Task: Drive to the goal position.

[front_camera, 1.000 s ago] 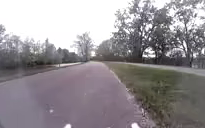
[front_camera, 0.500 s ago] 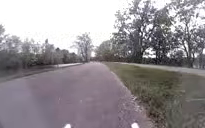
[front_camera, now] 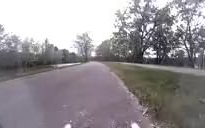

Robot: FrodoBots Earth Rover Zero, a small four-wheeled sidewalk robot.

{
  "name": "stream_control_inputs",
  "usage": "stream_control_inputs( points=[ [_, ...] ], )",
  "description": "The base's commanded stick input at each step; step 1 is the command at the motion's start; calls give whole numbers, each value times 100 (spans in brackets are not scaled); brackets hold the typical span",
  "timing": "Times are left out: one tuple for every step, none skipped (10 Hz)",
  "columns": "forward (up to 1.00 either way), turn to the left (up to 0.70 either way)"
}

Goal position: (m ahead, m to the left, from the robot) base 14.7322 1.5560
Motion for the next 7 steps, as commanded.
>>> stream_control_inputs(
  points=[
    [100,0],
    [100,0],
    [100,0],
    [100,0],
    [100,0],
    [100,0],
    [100,0]
  ],
)
